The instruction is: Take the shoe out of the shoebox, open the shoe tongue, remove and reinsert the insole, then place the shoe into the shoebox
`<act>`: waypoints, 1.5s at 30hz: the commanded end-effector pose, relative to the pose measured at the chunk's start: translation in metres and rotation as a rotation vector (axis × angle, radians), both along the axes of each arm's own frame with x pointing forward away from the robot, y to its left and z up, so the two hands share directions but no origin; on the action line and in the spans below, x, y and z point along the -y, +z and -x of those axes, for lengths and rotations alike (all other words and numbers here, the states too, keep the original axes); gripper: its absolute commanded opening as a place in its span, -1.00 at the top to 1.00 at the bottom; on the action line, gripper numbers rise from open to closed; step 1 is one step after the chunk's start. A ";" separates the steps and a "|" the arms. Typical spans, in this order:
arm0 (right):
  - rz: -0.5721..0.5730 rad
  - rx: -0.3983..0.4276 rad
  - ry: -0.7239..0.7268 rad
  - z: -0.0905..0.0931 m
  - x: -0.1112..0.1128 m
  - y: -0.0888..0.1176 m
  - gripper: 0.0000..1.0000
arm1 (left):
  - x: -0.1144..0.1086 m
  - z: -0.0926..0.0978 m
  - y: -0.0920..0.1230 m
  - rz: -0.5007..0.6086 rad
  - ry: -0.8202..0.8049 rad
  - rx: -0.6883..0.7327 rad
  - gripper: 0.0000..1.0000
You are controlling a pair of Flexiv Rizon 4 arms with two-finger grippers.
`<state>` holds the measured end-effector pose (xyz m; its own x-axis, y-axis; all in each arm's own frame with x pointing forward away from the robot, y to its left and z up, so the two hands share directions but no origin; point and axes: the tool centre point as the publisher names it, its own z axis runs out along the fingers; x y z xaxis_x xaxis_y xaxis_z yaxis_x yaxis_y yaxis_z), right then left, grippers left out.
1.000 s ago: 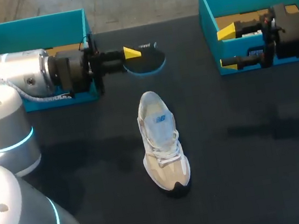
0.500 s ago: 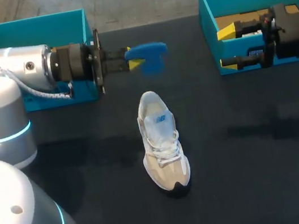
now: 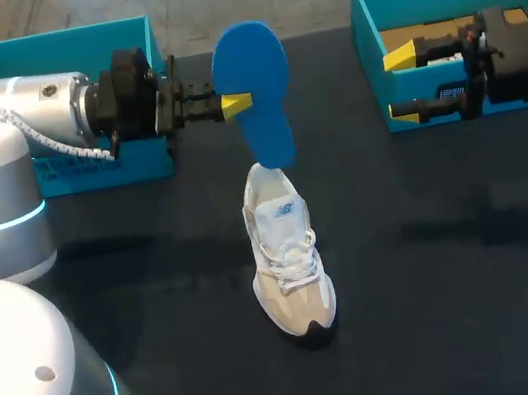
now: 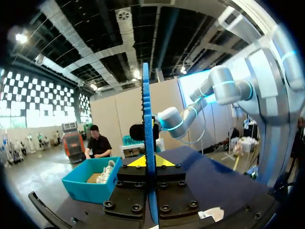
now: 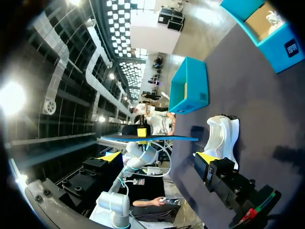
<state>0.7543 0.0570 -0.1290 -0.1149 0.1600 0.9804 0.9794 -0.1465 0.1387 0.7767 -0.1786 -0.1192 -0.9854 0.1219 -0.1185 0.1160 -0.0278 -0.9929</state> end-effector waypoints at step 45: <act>0.109 0.004 -0.036 0.001 -0.008 0.008 -1.00 | 0.012 -0.002 -0.025 -0.129 -0.202 -1.844 1.00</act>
<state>0.7568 0.0576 -0.1335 -0.1271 0.2085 0.9697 0.9756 -0.1503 0.1602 0.7749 -0.1892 -0.1415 -0.1418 0.1609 0.9767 -0.9795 0.1195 -0.1619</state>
